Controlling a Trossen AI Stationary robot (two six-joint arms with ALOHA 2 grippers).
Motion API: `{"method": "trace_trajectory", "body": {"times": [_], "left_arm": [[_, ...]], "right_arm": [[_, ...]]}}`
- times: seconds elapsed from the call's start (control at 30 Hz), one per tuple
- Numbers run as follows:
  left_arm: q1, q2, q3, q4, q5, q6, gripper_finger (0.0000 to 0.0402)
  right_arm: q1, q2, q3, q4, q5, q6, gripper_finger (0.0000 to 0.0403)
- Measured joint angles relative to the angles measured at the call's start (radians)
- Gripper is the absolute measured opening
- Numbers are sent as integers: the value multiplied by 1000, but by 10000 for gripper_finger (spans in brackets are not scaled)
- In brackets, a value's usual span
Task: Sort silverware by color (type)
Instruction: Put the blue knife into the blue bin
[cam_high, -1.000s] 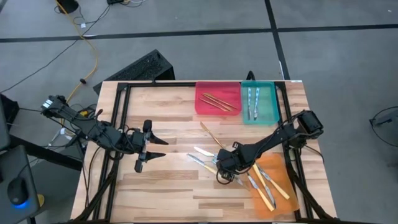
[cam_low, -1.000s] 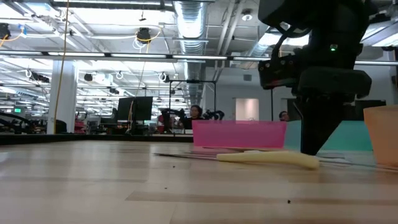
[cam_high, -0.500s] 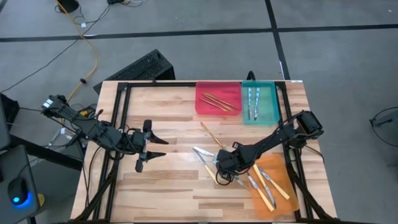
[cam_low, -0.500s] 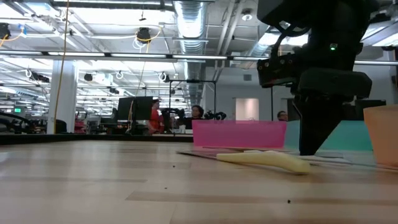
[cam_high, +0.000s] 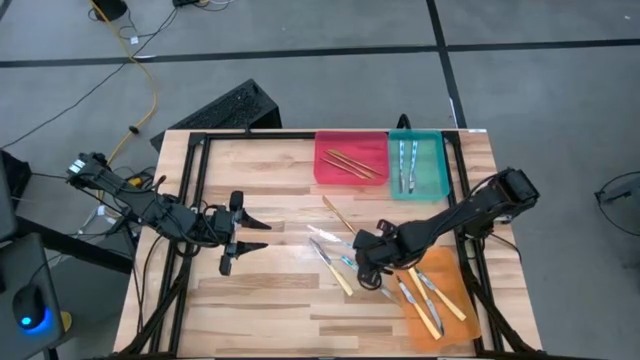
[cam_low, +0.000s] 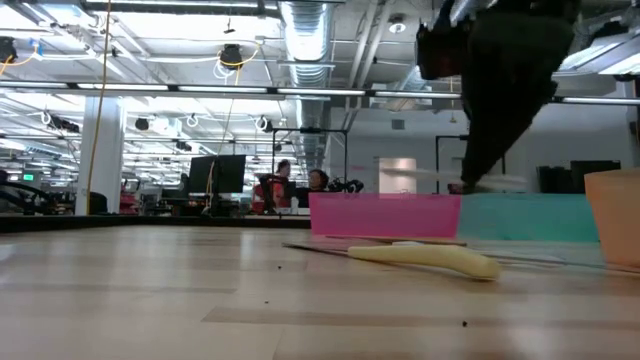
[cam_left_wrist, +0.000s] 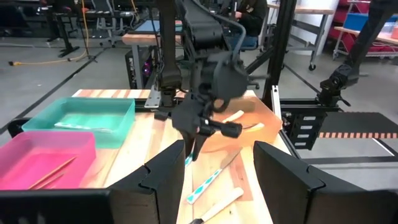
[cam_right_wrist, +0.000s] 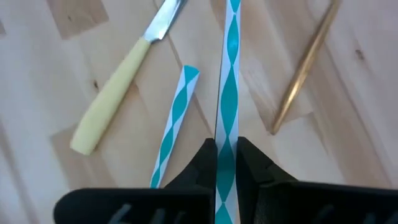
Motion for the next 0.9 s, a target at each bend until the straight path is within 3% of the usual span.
{"method": "trace_trajectory", "body": {"times": [0.37,0.9], "left_arm": [[0,0,0,0,0,0,173],[0,0,0,0,1,-8,173]], "right_arm": [[-4,-184,2,-169,108,347,34],[-12,-249,3,-304,185,441,37]]}}
